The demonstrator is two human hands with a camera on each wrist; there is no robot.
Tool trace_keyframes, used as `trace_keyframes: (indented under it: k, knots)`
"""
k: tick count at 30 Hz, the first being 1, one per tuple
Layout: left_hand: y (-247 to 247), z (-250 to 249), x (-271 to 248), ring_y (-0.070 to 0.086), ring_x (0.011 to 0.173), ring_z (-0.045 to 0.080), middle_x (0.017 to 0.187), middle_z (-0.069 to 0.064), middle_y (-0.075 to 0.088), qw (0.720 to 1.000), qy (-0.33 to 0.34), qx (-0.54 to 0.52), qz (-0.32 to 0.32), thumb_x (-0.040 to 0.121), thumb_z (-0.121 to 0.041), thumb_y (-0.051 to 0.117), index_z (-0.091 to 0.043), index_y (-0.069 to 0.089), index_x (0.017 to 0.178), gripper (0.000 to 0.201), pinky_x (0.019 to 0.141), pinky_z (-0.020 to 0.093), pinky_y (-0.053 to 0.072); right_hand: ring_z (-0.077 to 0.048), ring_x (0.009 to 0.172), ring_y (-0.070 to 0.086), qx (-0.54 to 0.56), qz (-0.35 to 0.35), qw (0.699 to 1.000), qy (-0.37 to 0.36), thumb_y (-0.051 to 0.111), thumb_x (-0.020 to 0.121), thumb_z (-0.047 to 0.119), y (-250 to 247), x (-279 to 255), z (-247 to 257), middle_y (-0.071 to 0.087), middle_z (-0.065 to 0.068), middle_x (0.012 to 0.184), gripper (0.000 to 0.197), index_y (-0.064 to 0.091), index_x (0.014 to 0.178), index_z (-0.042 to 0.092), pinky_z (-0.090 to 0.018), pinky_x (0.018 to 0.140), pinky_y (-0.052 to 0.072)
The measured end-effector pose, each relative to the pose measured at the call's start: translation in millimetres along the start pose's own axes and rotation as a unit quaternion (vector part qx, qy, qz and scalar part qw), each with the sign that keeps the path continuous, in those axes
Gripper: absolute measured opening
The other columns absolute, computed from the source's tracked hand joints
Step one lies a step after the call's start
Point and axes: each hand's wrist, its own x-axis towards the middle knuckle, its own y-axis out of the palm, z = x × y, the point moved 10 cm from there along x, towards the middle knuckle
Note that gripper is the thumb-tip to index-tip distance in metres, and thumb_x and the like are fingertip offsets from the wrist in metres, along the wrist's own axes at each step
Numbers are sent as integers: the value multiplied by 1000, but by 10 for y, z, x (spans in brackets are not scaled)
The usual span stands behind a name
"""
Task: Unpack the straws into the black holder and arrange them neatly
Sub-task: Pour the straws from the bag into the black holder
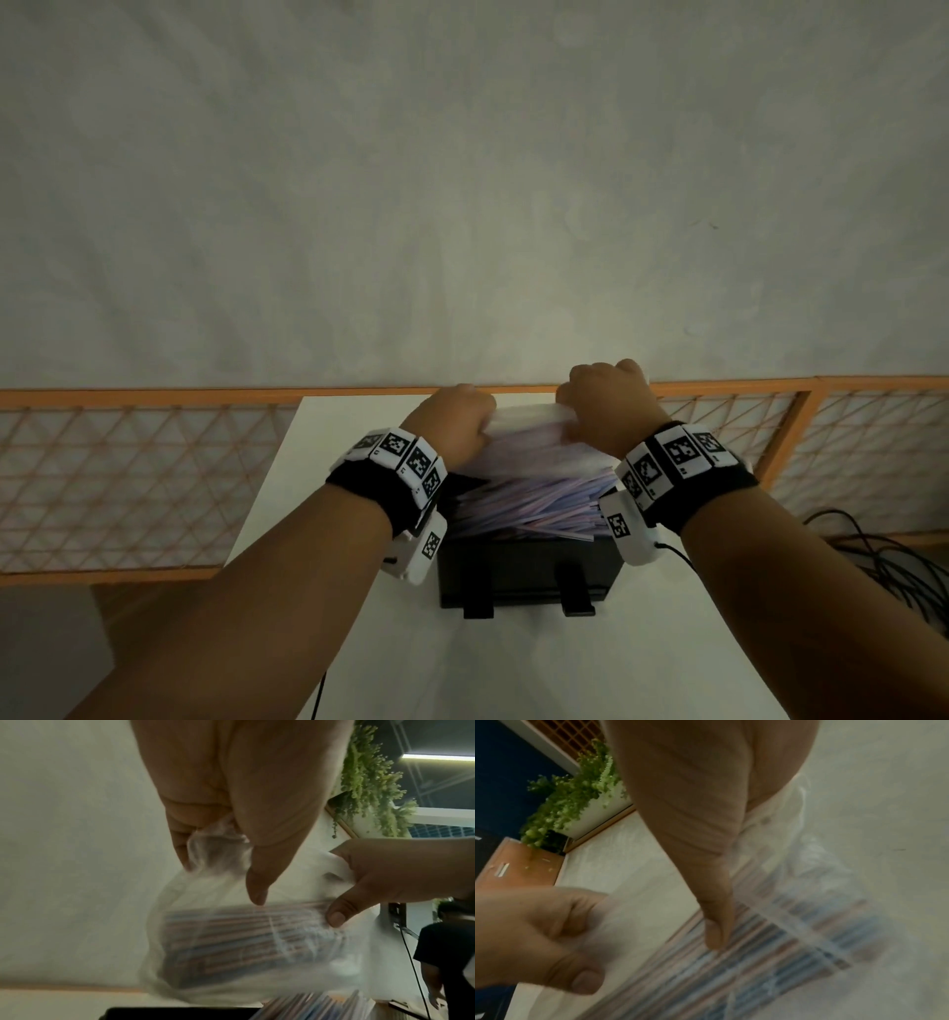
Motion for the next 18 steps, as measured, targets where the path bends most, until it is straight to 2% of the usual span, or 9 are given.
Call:
trace_keyframes:
  k: [1,3,6,8,10,12,14,16,18]
  knots:
    - [19,17,-14,54,89,29,98,13,56,1000,3,-1,1,84,-8,50,-9,50,83,1,71,30,37,-19,101,54,9,-6,1000,19,62,76,54,-1,-4,-61,56,4,100,36,63,102,29,-38,89,33]
    - [73,99,-35,49,80,27,89,13,55,999,-10,-30,13,85,-5,44,-12,41,80,9,67,29,32,-18,104,52,61,-12,997,53,62,77,54,8,-13,-183,58,7,104,33,65,99,30,-39,93,33]
    - [76,193,-37,47,74,24,76,3,47,996,-25,-81,-2,88,-8,46,-13,38,79,14,64,29,32,-16,113,53,145,-7,987,68,64,78,50,43,-10,-284,61,11,118,33,65,104,30,-37,99,32]
    - [21,230,-24,48,75,23,74,0,47,993,-33,-111,-37,89,-7,47,-15,40,80,14,65,28,32,-18,108,59,158,-5,986,52,59,85,39,33,-11,-237,65,8,105,14,66,94,31,-31,93,36]
    - [-12,209,-13,48,76,23,79,2,49,990,-29,-128,-54,89,-5,44,-13,41,87,9,66,27,33,-23,95,64,162,-9,986,37,53,87,25,16,-24,-190,65,5,88,13,64,80,26,-27,80,40]
    - [15,156,-3,50,78,25,86,8,49,987,-22,-151,-42,92,-8,42,-6,41,101,9,67,29,36,-28,92,64,211,-34,976,48,53,84,13,-49,-40,-224,71,-3,94,21,72,89,20,-34,82,49]
    - [68,116,1,52,86,25,99,9,51,982,-22,-189,-19,94,-19,49,-3,39,116,29,72,30,40,-33,94,62,242,-86,965,47,56,77,4,-158,-47,-264,73,-10,97,29,74,95,17,-41,83,51]
    - [94,103,12,54,97,23,114,9,52,980,-20,-199,-10,90,-25,57,-6,35,127,47,80,29,42,-36,96,60,241,-114,963,42,60,74,1,-218,-34,-268,72,-13,97,30,74,97,16,-43,84,49]
    - [100,123,34,54,105,25,122,12,53,984,-15,-176,-12,88,-22,60,-7,35,132,53,86,30,42,-34,98,59,249,-125,959,49,69,74,11,-213,-9,-302,71,-11,97,25,73,98,16,-41,86,47]
